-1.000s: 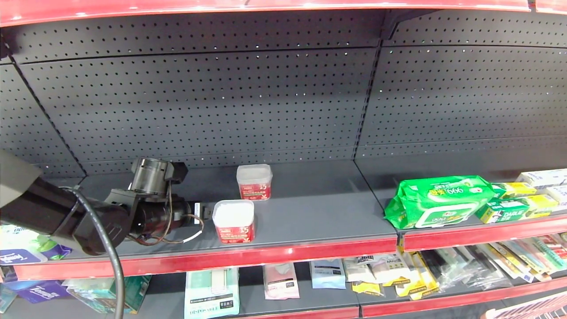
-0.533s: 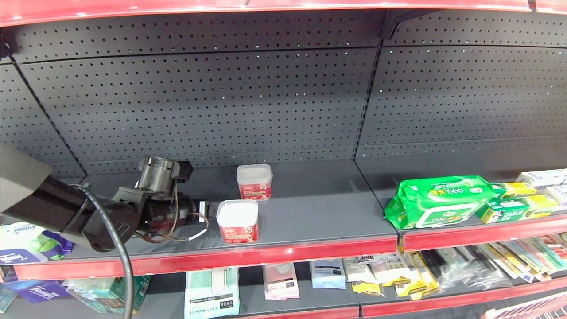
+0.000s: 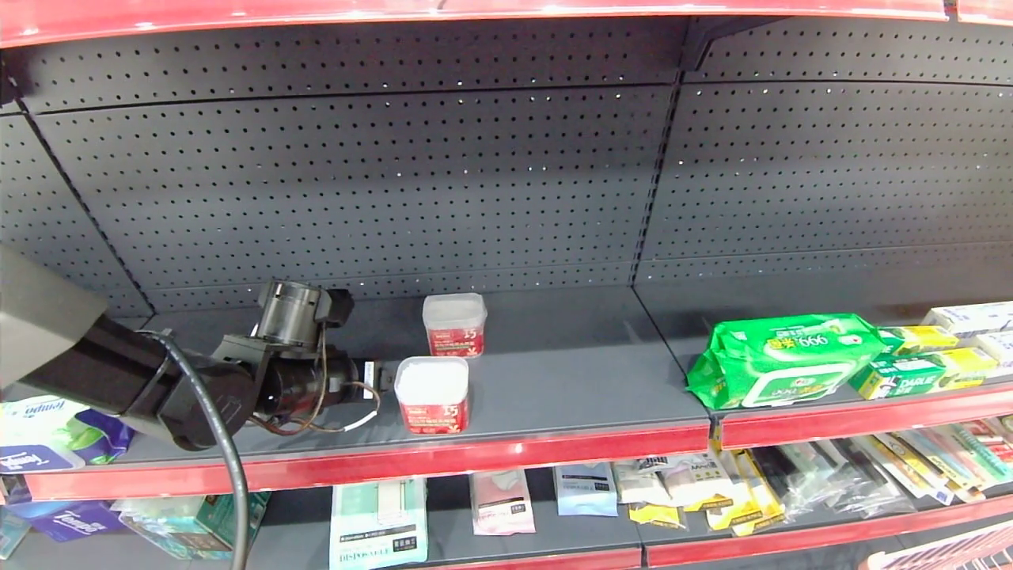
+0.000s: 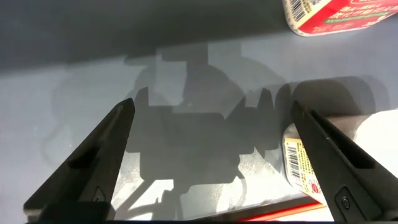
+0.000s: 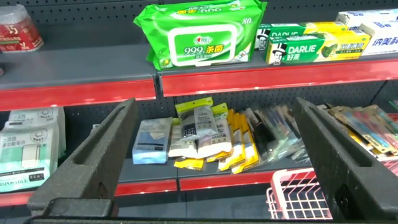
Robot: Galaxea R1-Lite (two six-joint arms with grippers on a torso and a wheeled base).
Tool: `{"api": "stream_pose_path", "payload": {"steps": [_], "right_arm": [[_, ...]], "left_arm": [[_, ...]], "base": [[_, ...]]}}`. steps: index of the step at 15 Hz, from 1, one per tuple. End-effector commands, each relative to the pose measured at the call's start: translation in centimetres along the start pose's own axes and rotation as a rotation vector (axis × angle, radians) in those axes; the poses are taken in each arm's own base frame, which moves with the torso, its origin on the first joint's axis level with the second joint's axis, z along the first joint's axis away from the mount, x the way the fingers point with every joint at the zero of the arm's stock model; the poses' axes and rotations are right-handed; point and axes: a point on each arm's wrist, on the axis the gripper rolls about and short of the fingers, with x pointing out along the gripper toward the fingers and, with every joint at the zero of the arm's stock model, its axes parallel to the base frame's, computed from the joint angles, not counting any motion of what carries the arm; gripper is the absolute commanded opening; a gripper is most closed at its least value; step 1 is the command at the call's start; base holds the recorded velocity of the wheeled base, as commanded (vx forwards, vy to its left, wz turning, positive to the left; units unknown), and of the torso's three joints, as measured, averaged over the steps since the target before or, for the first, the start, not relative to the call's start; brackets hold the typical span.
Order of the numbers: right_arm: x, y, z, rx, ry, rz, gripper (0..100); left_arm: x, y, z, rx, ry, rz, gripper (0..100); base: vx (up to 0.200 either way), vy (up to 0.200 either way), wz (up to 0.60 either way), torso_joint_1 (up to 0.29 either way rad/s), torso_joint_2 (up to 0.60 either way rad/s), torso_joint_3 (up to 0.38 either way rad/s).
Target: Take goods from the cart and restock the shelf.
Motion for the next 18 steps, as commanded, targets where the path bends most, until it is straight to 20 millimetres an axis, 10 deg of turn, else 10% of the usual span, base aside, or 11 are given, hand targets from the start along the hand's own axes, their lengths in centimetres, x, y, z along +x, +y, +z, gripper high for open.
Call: {"api": "stream_pose_path", "payload": {"steps": [1, 18], "right_arm": [[0.02, 0.0, -0.02, 0.0, 0.002, 0.001, 100], [0.02, 0.0, -0.02, 0.0, 0.002, -0.001, 100]], "left_arm": [[0.11, -0.12, 0.08, 0.001, -0.002, -0.001, 100], [0.42, -0.44, -0.05, 0.009, 0.005, -0.009, 100]], "base": [[0.0, 0.0, 0.0, 0.0, 0.0, 0.0], [0.0, 0.0, 0.0, 0.0, 0.0, 0.0]]}}
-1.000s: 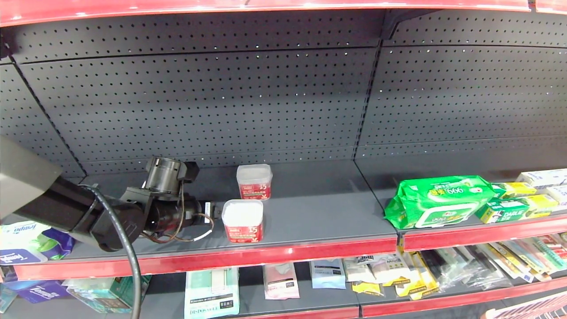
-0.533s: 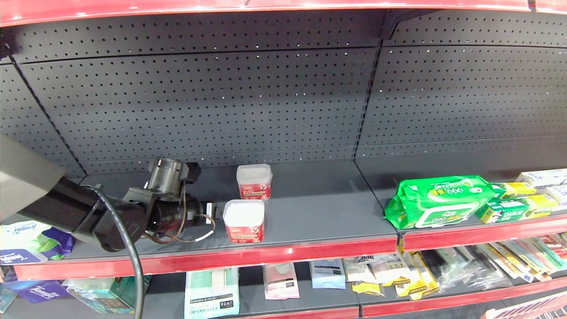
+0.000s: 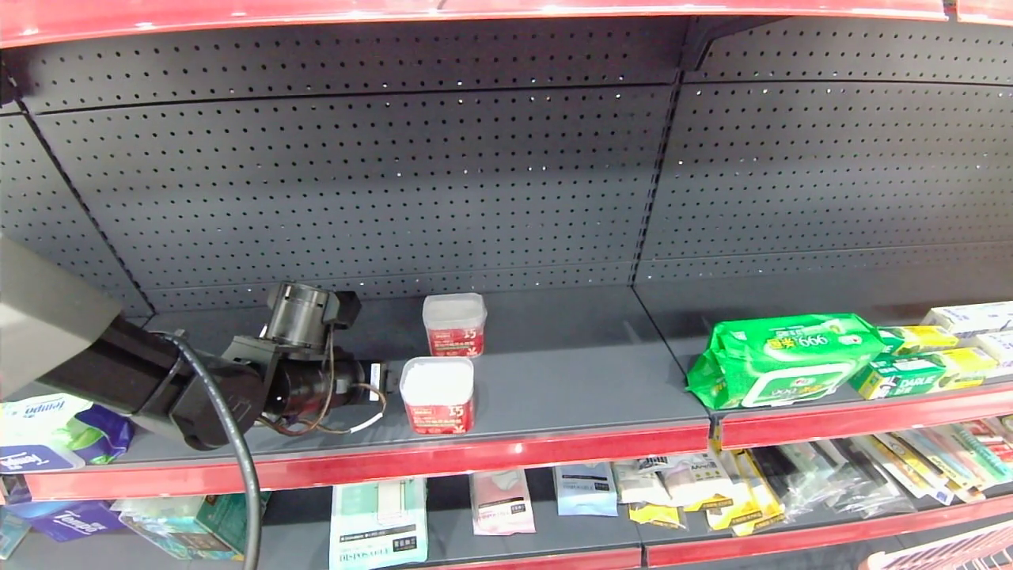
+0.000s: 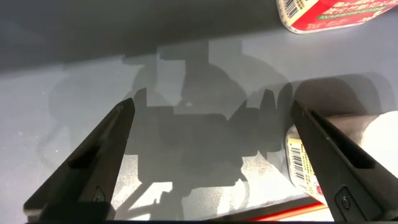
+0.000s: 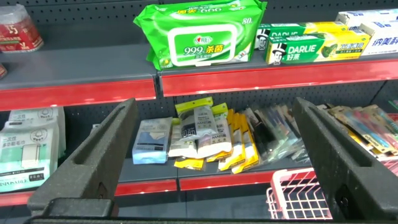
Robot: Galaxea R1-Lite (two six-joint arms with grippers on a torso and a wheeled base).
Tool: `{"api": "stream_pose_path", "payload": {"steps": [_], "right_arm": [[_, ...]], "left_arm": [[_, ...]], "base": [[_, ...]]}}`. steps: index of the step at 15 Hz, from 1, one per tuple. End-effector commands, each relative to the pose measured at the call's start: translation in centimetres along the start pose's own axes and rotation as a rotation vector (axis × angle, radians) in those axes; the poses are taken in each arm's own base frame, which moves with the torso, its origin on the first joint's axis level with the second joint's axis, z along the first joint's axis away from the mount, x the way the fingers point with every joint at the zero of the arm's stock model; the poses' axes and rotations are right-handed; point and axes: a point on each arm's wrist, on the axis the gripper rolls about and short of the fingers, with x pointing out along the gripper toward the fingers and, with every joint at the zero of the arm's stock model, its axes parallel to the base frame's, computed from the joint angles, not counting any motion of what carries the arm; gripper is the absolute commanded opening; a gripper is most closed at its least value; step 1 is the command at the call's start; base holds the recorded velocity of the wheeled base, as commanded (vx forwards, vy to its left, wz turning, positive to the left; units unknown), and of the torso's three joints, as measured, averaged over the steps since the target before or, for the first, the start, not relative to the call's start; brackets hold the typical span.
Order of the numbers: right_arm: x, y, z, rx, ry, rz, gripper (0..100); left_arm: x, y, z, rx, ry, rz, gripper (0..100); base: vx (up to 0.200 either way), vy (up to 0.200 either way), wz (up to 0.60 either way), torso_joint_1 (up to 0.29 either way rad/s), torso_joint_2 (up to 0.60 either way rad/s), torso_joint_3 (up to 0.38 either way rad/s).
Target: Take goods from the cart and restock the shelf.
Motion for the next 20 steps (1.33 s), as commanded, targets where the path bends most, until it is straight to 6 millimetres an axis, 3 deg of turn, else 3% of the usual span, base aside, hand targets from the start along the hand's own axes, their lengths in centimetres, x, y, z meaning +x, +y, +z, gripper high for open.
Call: {"api": "stream_pose_path", "payload": {"steps": [1, 4, 6, 10, 12, 13, 14, 16, 17, 20], "right_arm": [[0.0, 0.0, 0.0, 0.0, 0.002, 0.0, 100], [0.0, 0.0, 0.0, 0.0, 0.0, 0.0, 100], [0.0, 0.0, 0.0, 0.0, 0.002, 0.002, 100], [0.0, 0.0, 0.0, 0.0, 0.002, 0.002, 100], [0.0, 0.0, 0.0, 0.0, 0.002, 0.002, 100], [0.0, 0.0, 0.0, 0.0, 0.002, 0.002, 100], [0.0, 0.0, 0.0, 0.0, 0.002, 0.002, 100], [0.0, 0.0, 0.0, 0.0, 0.002, 0.002, 100], [0.0, 0.0, 0.0, 0.001, 0.002, 0.002, 100], [0.0, 0.0, 0.0, 0.001, 0.002, 0.002, 100]], "left_arm": [[0.0, 0.0, 0.2, -0.001, -0.007, -0.001, 100], [-0.6, 0.0, 0.4, -0.003, -0.019, 0.001, 100], [-2.3, 0.5, 0.7, -0.006, -0.046, 0.002, 100], [-8.4, 2.2, -0.1, 0.038, -0.127, 0.008, 100], [-13.5, 3.0, -0.9, 0.082, -0.231, 0.002, 100], [-13.8, 3.0, -1.0, 0.083, -0.238, 0.0, 100], [-18.5, 3.4, -2.8, 0.081, -0.318, -0.019, 100], [-22.5, 4.0, -5.7, 0.093, -0.351, -0.073, 100], [-26.5, 4.7, -8.7, 0.111, -0.392, -0.12, 100], [-31.2, 6.0, -14.4, 0.159, -0.424, -0.106, 100]], "base": [[0.0, 0.0, 0.0, 0.0, 0.0, 0.0], [0.0, 0.0, 0.0, 0.0, 0.0, 0.0], [0.0, 0.0, 0.0, 0.0, 0.0, 0.0], [0.0, 0.0, 0.0, 0.0, 0.0, 0.0], [0.0, 0.0, 0.0, 0.0, 0.0, 0.0], [0.0, 0.0, 0.0, 0.0, 0.0, 0.0], [0.0, 0.0, 0.0, 0.0, 0.0, 0.0], [0.0, 0.0, 0.0, 0.0, 0.0, 0.0], [0.0, 0.0, 0.0, 0.0, 0.0, 0.0], [0.0, 0.0, 0.0, 0.0, 0.0, 0.0]]}}
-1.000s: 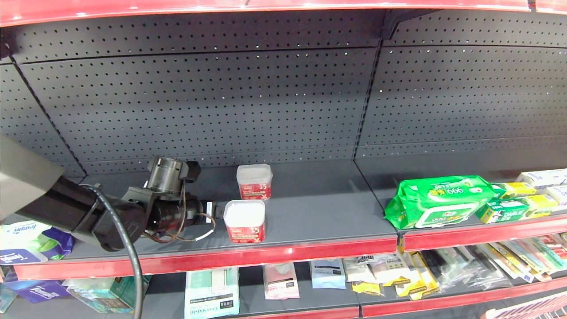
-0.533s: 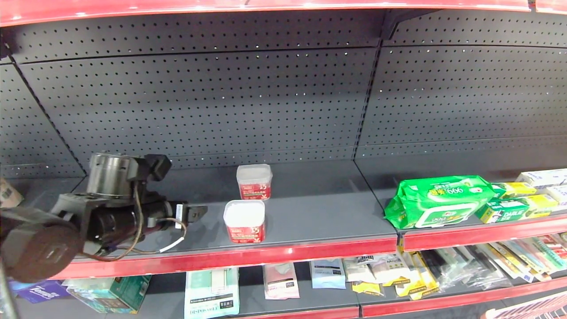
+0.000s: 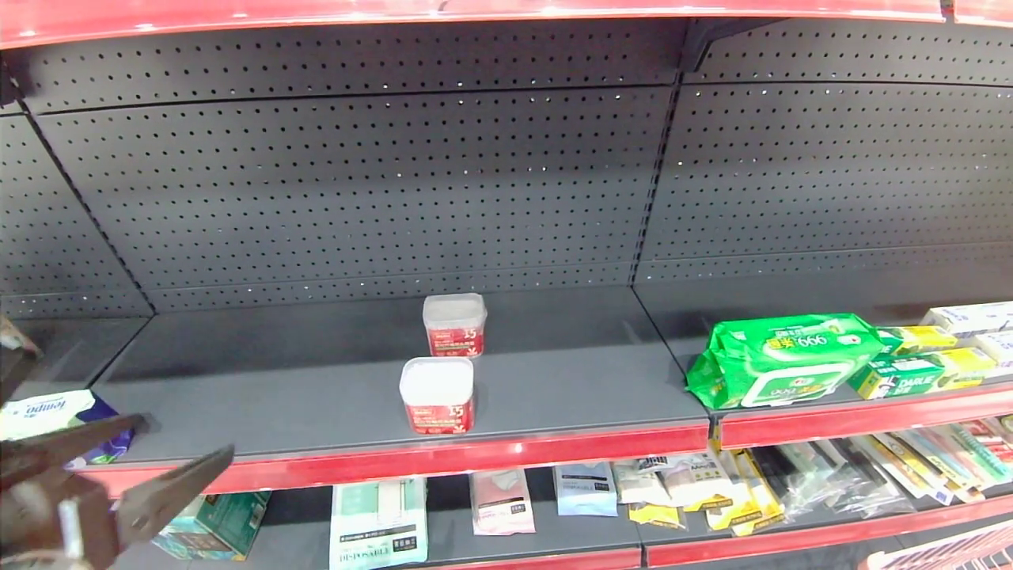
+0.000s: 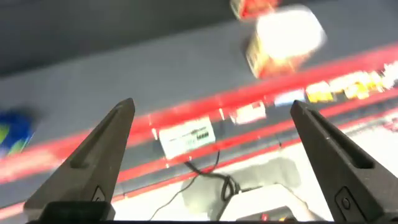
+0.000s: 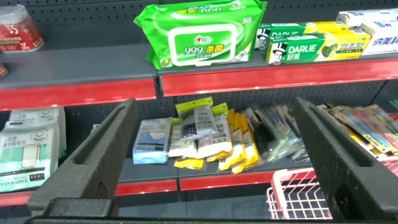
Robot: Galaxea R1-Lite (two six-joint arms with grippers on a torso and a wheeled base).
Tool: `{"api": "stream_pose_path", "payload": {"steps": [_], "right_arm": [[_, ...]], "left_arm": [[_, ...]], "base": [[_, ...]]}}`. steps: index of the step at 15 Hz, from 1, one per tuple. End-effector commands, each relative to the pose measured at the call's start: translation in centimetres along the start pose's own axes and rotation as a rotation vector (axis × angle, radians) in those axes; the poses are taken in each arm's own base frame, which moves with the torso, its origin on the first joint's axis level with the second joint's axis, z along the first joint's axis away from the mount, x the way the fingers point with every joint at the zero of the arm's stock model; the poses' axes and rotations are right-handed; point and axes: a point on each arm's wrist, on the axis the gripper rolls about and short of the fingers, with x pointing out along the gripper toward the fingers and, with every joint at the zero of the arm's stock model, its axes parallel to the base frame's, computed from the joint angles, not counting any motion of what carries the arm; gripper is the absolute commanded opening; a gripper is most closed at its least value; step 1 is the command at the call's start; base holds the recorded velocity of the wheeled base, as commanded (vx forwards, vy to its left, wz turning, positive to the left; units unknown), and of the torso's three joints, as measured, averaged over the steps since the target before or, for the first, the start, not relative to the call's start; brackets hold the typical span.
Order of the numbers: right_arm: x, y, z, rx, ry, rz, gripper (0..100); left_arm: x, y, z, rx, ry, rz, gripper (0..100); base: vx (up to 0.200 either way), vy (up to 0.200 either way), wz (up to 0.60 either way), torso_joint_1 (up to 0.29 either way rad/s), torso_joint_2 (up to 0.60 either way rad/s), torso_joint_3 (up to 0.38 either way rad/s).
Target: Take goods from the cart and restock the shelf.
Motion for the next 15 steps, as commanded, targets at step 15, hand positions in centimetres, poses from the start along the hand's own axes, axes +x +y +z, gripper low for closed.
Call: {"api": "stream_pose_path", "payload": {"steps": [15], "right_arm": [[0.0, 0.0, 0.0, 0.0, 0.001, 0.002, 100]], "left_arm": [[-8.1, 0.5, -8.0, 0.07, -0.115, -0.001, 100]], "base": [[0.0, 0.0, 0.0, 0.0, 0.0, 0.0]]}}
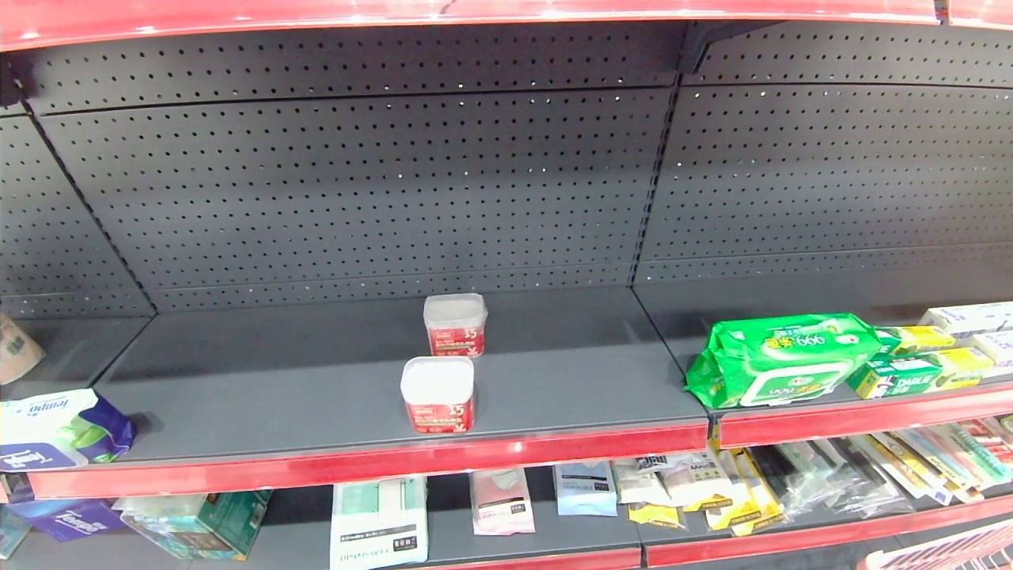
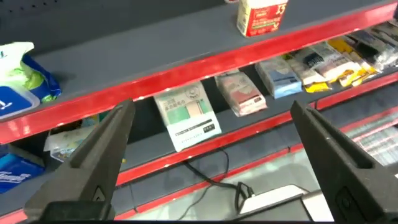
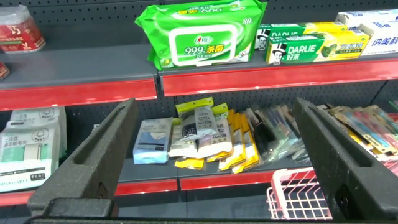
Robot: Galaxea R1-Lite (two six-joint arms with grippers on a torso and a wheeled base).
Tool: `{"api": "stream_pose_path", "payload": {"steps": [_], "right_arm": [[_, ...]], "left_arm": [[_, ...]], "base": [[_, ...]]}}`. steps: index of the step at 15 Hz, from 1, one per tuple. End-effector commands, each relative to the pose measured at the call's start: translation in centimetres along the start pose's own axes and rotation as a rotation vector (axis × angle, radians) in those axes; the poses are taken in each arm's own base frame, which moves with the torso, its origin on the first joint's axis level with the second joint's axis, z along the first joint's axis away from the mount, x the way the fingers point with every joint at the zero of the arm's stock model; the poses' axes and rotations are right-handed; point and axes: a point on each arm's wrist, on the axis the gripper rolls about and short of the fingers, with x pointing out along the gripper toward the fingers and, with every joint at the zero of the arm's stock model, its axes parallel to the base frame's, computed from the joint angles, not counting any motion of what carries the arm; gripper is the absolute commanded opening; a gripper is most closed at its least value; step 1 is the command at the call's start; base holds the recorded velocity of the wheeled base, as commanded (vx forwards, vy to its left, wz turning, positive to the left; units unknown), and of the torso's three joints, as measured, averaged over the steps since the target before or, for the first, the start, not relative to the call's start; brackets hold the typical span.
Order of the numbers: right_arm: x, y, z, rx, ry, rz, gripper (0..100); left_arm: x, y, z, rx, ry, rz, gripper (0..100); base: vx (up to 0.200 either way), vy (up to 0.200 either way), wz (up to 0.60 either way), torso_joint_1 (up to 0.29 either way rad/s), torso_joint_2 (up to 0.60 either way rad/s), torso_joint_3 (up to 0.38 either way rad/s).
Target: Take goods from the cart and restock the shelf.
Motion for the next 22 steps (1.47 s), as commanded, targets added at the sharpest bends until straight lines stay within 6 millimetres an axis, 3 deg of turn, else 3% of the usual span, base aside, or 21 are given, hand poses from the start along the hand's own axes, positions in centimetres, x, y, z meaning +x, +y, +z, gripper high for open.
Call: {"api": "stream_pose_path", "payload": {"steps": [1, 3, 5, 6, 7, 8, 9, 11, 17, 22], "right_arm": [[0.0, 0.0, 0.0, 0.0, 0.001, -0.001, 100], [0.0, 0.0, 0.0, 0.0, 0.001, -0.001, 100], [0.0, 0.0, 0.0, 0.0, 0.003, -0.001, 100], [0.0, 0.0, 0.0, 0.0, 0.001, 0.001, 100], [0.0, 0.0, 0.0, 0.0, 0.001, 0.001, 100], [0.0, 0.0, 0.0, 0.0, 0.001, -0.001, 100], [0.0, 0.0, 0.0, -0.002, 0.003, -0.001, 100], [0.0, 0.0, 0.0, -0.002, 0.0, 0.001, 100], [0.0, 0.0, 0.0, -0.002, 0.001, 0.001, 100], [0.0, 0.0, 0.0, -0.002, 0.001, 0.001, 100]], "left_arm": [[1.9, 0.1, 2.2, -0.007, 0.063, 0.01, 100], [8.9, 0.5, 6.6, -0.058, 0.107, 0.074, 100], [14.4, 1.0, 8.8, -0.096, 0.133, 0.16, 100], [18.5, 1.2, 10.2, -0.118, 0.141, 0.201, 100], [20.6, 1.3, 10.7, -0.124, 0.167, 0.205, 100], [21.1, 1.3, 10.8, -0.125, 0.174, 0.207, 100], [24.3, 1.3, 10.8, -0.124, 0.227, 0.204, 100], [28.2, 0.9, 11.3, -0.172, 0.263, 0.172, 100], [32.9, 0.3, 11.0, -0.206, 0.412, 0.017, 100], [34.2, 0.2, 9.9, -0.171, 0.467, -0.022, 100]], "base": [[0.0, 0.0, 0.0, 0.0, 0.0, 0.0], [0.0, 0.0, 0.0, 0.0, 0.0, 0.0], [0.0, 0.0, 0.0, 0.0, 0.0, 0.0], [0.0, 0.0, 0.0, 0.0, 0.0, 0.0], [0.0, 0.0, 0.0, 0.0, 0.0, 0.0], [0.0, 0.0, 0.0, 0.0, 0.0, 0.0], [0.0, 0.0, 0.0, 0.0, 0.0, 0.0], [0.0, 0.0, 0.0, 0.0, 0.0, 0.0], [0.0, 0.0, 0.0, 0.0, 0.0, 0.0], [0.0, 0.0, 0.0, 0.0, 0.0, 0.0]]}}
